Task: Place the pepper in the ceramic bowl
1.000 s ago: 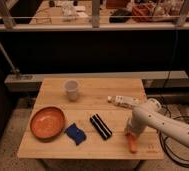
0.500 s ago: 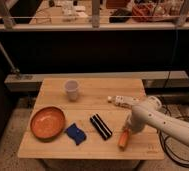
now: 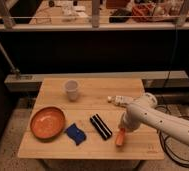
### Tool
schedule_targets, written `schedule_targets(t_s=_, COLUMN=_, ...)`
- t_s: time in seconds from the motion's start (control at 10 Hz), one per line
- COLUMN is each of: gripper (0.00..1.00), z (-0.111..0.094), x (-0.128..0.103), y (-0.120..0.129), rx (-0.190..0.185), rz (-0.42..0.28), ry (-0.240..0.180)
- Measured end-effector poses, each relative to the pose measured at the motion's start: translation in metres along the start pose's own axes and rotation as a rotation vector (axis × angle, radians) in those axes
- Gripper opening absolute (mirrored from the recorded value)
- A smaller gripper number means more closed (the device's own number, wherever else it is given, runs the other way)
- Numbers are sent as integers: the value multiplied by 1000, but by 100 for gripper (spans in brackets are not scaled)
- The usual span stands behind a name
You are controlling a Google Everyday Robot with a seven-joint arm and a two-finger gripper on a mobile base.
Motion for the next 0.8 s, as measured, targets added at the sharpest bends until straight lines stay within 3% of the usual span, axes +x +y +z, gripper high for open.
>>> schedule_targets(t_s=0.3, gripper=2, z=-20, x=-10, y=-40, rx=14, rz=-56, ry=14)
schedule_targets(t_s=0.6, gripper=2, z=-25, x=-12, y=-51, rx=16, rz=-100, ry=27)
schedule_targets(t_s=0.8, gripper=2, z=-27, x=-23, y=-78, rx=23, rz=-129, ry=31)
